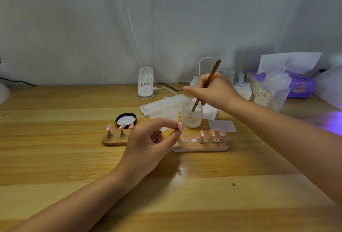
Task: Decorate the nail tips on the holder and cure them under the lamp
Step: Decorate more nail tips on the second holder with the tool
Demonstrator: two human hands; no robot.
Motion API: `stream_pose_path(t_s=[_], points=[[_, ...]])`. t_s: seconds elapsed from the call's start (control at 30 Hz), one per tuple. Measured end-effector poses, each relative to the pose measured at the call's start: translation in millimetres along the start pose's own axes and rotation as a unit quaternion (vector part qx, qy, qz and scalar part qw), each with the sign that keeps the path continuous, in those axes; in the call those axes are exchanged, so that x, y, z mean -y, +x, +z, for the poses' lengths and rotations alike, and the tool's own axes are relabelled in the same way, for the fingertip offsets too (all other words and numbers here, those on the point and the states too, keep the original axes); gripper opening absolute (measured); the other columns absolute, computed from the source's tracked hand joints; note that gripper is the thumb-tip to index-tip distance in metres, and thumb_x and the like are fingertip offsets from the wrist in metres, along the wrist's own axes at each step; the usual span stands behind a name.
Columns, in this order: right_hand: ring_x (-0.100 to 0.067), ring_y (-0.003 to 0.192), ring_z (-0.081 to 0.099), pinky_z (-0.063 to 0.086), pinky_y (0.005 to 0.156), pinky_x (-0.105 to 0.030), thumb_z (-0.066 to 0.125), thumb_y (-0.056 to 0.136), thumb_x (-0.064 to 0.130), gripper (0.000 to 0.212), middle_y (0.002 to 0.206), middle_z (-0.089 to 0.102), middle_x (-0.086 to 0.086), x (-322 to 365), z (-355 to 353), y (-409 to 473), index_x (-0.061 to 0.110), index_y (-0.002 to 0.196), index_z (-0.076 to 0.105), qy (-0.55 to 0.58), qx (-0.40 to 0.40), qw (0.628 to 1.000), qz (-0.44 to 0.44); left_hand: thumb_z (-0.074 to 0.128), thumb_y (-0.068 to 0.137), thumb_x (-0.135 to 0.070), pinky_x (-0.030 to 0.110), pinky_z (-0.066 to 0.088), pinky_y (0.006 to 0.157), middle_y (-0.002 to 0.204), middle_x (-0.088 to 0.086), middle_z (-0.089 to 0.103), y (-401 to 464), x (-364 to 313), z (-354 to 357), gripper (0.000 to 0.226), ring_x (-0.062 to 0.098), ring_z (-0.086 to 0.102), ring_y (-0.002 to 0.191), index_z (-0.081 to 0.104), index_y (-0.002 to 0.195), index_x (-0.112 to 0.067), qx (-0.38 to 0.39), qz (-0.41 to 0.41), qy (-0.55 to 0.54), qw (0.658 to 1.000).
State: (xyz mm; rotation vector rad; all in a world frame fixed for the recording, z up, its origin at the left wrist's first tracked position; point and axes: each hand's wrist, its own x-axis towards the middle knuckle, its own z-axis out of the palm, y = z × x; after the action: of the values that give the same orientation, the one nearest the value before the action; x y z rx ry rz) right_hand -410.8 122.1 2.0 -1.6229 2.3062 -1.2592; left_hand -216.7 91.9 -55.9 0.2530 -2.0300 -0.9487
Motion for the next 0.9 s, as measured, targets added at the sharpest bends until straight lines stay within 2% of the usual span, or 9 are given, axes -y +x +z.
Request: stream_pose_path(t_s=[0.13,0.27,0.37,0.57,0.7,0.8,0.9], points=[[-0.005,0.043,0.057,0.050,0.052,-0.022,0.066,0.082,0.034,0.037,0.050,0.055,0.001,-7.2,-11.5,3.7,0.016,0.055,0.048,0.102,-0.085,0.991,0.034,0.065,0.077,-0.016,0.009,0.024,0.043,0.058,-0.020,0.057,0.2,0.6,1.0,0.011,0.001,0.034,0.042,0.070,0.087,-0.016,-0.003,0.002,0.003,1.000],[0.001,0.034,0.050,0.037,0.041,-0.011,0.064,0.084,0.035,0.039,0.039,0.051,0.009,-17.1,-18.4,2.8,0.016,0.054,0.048,0.157,-0.105,0.976,0.105,0.066,0.077,-0.011,0.007,0.025,0.044,0.061,-0.022,0.058,0.6,1.3,1.2,0.012,0.000,0.035,0.042,0.069,0.086,-0.017,-0.005,0.007,0.007,1.000],[0.001,0.033,0.048,0.032,0.034,-0.008,0.064,0.084,0.034,0.037,0.040,0.050,0.008,-24.7,-20.1,-1.4,0.015,0.056,0.049,0.186,-0.106,0.969,0.126,0.066,0.077,-0.011,0.006,0.025,0.044,0.061,-0.023,0.058,0.6,1.5,1.0,0.012,0.000,0.035,0.042,0.069,0.087,-0.017,-0.004,0.008,0.007,1.000],[0.001,0.038,0.052,0.037,0.038,-0.008,0.064,0.085,0.028,0.033,0.039,0.052,0.011,-33.9,-25.5,-11.5,0.014,0.058,0.050,0.235,-0.083,0.962,0.111,0.067,0.077,-0.009,0.007,0.023,0.044,0.057,-0.022,0.056,0.8,1.9,0.8,0.012,0.000,0.033,0.041,0.070,0.088,-0.014,-0.004,0.002,0.009,1.000],[0.002,0.038,0.052,0.037,0.039,-0.008,0.062,0.086,0.027,0.032,0.039,0.052,0.014,-37.8,-30.6,-15.4,0.014,0.060,0.051,0.224,-0.093,0.966,0.090,0.066,0.078,-0.005,0.006,0.023,0.044,0.055,-0.023,0.055,0.4,1.2,0.8,0.011,0.001,0.032,0.040,0.070,0.087,-0.010,-0.001,0.000,0.012,1.000],[0.002,0.040,0.052,0.038,0.041,-0.008,0.061,0.086,0.030,0.032,0.039,0.053,0.013,-37.6,-34.2,-19.0,0.015,0.060,0.051,0.222,-0.118,0.964,0.085,0.065,0.078,-0.010,0.006,0.023,0.044,0.056,-0.024,0.056,0.8,-0.5,0.5,0.012,0.001,0.034,0.041,0.070,0.089,-0.011,0.000,0.004,0.017,1.000],[0.001,0.042,0.053,0.040,0.043,-0.009,0.053,0.088,0.041,0.032,0.046,0.059,0.011,-29.8,-36.8,-30.2,0.018,0.066,0.056,0.243,-0.155,0.954,0.083,0.064,0.077,-0.013,0.007,0.023,0.044,0.056,-0.024,0.056,0.9,-1.8,0.7,0.012,0.001,0.034,0.042,0.070,0.088,-0.012,-0.001,0.000,0.012,1.000]])
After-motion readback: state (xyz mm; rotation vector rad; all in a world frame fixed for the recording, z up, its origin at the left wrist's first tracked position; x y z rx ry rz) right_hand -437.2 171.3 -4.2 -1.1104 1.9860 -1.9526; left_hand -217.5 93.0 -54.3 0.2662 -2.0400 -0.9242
